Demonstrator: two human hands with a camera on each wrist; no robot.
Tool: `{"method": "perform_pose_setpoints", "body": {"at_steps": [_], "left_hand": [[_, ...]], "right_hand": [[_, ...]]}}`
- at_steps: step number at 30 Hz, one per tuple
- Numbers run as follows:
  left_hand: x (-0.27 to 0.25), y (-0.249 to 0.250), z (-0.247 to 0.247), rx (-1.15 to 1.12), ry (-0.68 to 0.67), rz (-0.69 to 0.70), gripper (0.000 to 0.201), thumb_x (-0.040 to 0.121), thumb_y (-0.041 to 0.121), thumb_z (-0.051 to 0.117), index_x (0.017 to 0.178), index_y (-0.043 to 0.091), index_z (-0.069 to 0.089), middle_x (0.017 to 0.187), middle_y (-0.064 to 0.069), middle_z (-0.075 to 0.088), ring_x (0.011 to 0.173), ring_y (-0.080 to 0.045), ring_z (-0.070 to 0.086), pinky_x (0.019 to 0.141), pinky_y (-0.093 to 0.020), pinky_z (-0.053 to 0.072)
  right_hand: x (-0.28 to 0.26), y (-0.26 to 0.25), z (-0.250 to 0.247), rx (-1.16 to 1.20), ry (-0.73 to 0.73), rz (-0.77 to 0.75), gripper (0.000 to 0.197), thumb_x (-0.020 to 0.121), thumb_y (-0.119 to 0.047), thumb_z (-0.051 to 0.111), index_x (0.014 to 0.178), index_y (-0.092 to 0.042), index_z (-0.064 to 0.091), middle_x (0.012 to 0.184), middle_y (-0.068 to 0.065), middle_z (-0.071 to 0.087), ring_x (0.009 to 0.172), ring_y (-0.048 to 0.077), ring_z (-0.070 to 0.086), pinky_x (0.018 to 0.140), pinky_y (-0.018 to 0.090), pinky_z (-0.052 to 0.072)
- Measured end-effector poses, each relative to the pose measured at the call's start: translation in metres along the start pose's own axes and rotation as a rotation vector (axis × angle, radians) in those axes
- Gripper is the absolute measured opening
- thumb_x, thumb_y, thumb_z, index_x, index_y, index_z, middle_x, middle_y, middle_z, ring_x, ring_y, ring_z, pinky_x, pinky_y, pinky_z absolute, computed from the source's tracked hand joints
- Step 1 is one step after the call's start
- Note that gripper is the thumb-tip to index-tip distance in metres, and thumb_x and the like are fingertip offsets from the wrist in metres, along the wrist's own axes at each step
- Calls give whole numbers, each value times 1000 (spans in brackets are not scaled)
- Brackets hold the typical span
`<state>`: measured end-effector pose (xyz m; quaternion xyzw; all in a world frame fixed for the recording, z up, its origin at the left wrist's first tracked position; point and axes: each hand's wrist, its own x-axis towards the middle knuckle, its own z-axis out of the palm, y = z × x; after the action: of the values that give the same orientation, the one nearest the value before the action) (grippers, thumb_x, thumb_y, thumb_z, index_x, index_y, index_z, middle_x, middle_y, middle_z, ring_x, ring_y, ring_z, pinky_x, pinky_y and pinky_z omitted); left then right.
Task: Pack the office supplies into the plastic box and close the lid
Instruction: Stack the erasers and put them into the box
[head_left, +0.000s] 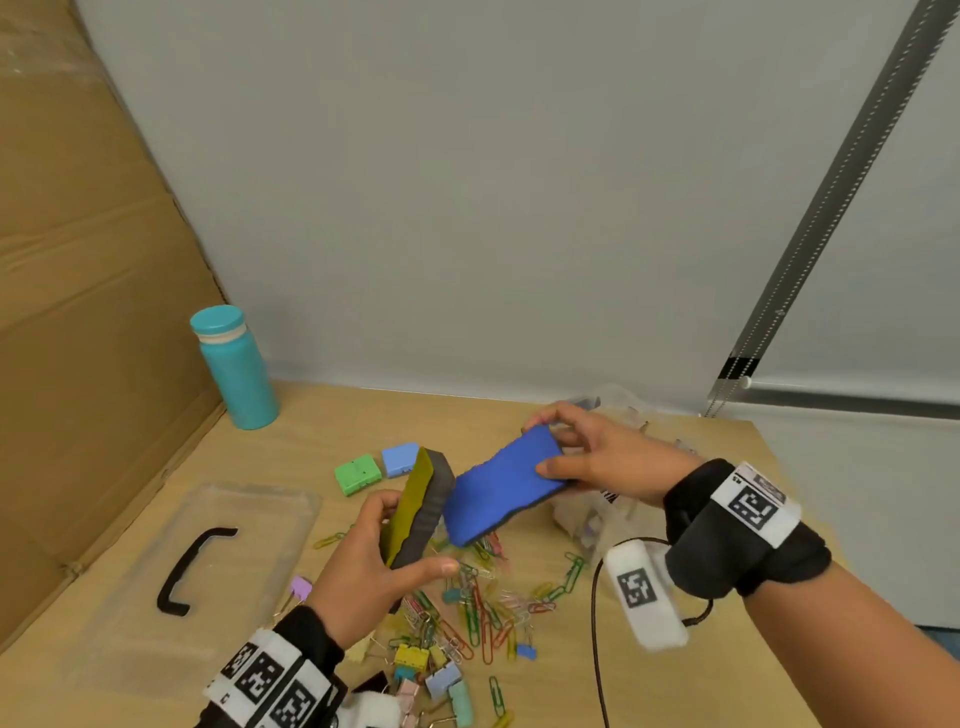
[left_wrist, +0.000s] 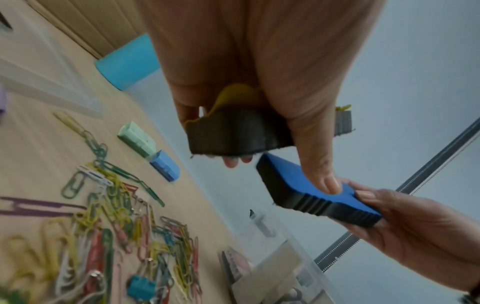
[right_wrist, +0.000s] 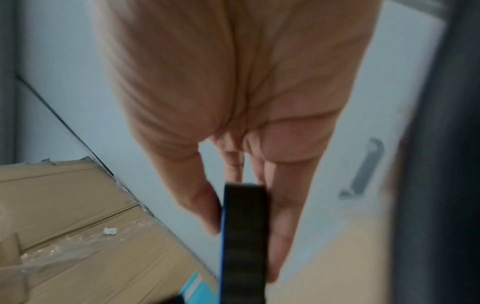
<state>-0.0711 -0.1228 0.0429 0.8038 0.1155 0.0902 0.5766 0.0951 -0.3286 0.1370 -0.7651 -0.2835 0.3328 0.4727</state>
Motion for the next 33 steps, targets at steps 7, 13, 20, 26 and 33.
{"method": "perform_pose_setpoints", "body": {"at_steps": [7,13,20,26,33], "left_hand": [[1,-28,-40,-41,-49,-76,86,40,69,80,110,32,47,109,-3,63,98,-12,63,87,-31,52],[5,-39,-56,-49,-86,-96,85,40,69,80,108,28,49,103,-3,63,94,-16,63,87,-32,51],[11,-48,-61,-44,-145,-88,73,52,64,77,109,29,48,98,-3,60,87,-12,62,80,-23,50],[15,-56,-66,-40,-142,-79,79,47,72,75,109,32,48,97,-1,60,89,-9,63,83,-26,50],[15,-53,-55,-36,-141,-63,74,53,69,73,111,31,46,95,0,60,84,-4,61,74,-13,48]], "right_hand": [[20,-6,-51,-629,669,-32,44,86,-2,50,125,-19,43,111,7,57,91,26,55,76,35,46],[56,12,-55,-749,595,140,46,85,4,46,124,-20,48,117,16,47,93,31,53,77,34,44],[86,25,-62,-650,559,390,41,90,-9,56,125,-5,34,76,7,49,69,22,50,52,27,36],[97,35,-63,-756,461,544,43,88,-16,63,122,-3,39,112,18,57,88,27,52,72,33,41],[94,51,-70,-1150,282,678,51,92,-28,43,141,-30,35,139,11,38,127,34,38,108,42,31]]}}
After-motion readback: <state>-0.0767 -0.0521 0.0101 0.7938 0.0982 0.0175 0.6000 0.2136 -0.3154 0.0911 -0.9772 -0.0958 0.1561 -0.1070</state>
